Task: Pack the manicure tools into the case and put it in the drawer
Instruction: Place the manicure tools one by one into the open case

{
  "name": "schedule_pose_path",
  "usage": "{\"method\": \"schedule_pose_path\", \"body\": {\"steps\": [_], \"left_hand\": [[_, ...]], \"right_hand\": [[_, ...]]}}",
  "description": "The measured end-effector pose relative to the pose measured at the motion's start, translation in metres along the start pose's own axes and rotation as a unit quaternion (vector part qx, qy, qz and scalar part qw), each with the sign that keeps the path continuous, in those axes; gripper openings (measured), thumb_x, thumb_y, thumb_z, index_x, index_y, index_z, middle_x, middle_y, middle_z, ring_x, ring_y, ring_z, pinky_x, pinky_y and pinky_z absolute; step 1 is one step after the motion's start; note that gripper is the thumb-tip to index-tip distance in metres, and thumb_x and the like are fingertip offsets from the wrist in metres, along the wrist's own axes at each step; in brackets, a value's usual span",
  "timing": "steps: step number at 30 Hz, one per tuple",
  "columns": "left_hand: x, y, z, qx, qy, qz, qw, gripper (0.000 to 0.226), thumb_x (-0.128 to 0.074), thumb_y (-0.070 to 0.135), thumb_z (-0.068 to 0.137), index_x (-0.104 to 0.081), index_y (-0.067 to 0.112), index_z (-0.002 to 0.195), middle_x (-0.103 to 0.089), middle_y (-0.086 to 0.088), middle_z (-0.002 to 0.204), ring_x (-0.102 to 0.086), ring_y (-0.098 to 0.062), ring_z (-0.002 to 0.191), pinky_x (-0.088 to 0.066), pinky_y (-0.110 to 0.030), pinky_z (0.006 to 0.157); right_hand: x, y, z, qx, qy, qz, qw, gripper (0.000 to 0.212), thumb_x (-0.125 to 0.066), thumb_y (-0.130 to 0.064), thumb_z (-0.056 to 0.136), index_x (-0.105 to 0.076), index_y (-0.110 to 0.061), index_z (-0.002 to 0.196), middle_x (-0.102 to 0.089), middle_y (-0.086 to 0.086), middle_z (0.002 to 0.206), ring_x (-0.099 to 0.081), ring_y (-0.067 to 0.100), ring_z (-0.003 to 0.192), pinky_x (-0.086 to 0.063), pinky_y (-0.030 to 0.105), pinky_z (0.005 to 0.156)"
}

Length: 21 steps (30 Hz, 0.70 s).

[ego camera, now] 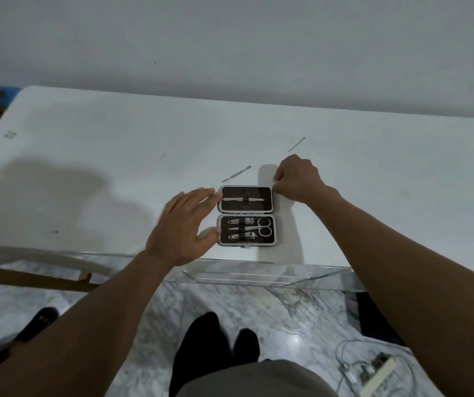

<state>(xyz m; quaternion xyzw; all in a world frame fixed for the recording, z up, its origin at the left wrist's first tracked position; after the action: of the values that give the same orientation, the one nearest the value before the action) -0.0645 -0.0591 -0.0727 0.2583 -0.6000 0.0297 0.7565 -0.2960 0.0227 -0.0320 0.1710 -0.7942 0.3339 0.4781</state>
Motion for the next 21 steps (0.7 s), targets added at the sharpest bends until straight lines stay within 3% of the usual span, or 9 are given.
{"method": "schedule_pose_path", "body": {"steps": [3,6,12,16,21], "left_hand": [[0.001,0.000,0.000,0.001,0.005,-0.002,1.000,0.069,-0.046,0.048,0.082,-0.039,0.022,0.146,-0.042,0.002,0.148,-0.035,-0.016,0.138,-0.023,-0.042,0.115],[0.000,0.000,-0.001,0.000,0.009,-0.002,1.000,0.069,-0.046,0.048,0.082,-0.040,0.021,0.145,-0.043,0.001,0.148,-0.035,-0.016,0.138,-0.022,-0.040,0.115],[-0.001,-0.002,-0.001,0.004,-0.002,0.002,1.000,0.069,-0.045,0.050,0.083,-0.039,0.022,0.146,-0.042,0.000,0.149,-0.034,-0.017,0.139,-0.023,-0.043,0.116],[-0.001,-0.002,-0.001,0.001,0.004,0.002,1.000,0.068,-0.044,0.051,0.084,-0.040,0.022,0.145,-0.042,0.001,0.149,-0.035,-0.017,0.139,-0.023,-0.042,0.115],[0.000,-0.003,-0.001,0.003,0.002,-0.003,1.000,0.068,-0.042,0.051,0.084,-0.040,0.022,0.146,-0.042,0.001,0.149,-0.034,-0.017,0.139,-0.022,-0.042,0.116]], "right_hand": [[0.009,0.005,-0.009,0.004,0.032,0.032,0.999,0.020,-0.058,-0.008,0.081,-0.070,-0.009,0.098,-0.070,0.008,0.106,-0.063,0.030,0.100,-0.050,0.034,0.080],[0.013,0.004,-0.022,0.044,0.019,0.060,0.997,0.021,-0.053,-0.008,0.084,-0.068,-0.020,0.093,-0.067,0.005,0.100,-0.060,0.025,0.088,-0.045,0.029,0.073],[0.017,-0.004,-0.043,0.118,-0.030,0.113,0.986,0.004,-0.070,-0.016,0.084,-0.072,-0.017,0.088,-0.066,-0.002,0.074,-0.060,0.014,0.070,-0.044,0.023,0.066],[0.008,0.003,-0.042,0.068,-0.033,0.174,0.982,0.008,-0.064,-0.012,0.088,-0.072,-0.011,0.088,-0.061,-0.008,0.068,-0.053,0.005,0.062,-0.041,0.023,0.062],[-0.001,0.011,-0.043,-0.025,-0.024,0.262,0.965,0.017,-0.054,-0.010,0.091,-0.071,-0.007,0.094,-0.055,-0.009,0.071,-0.048,0.009,0.068,-0.037,0.022,0.059]]}}
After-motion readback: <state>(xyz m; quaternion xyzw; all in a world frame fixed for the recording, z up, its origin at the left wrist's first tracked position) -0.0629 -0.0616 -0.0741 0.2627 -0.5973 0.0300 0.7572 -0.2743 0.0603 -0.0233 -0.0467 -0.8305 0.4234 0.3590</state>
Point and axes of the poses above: each hand's wrist, its own z-axis towards the middle knuckle, its own x-axis out of the back of the hand, y = z × x, the point moved 5 cm from there along z, towards the middle knuckle
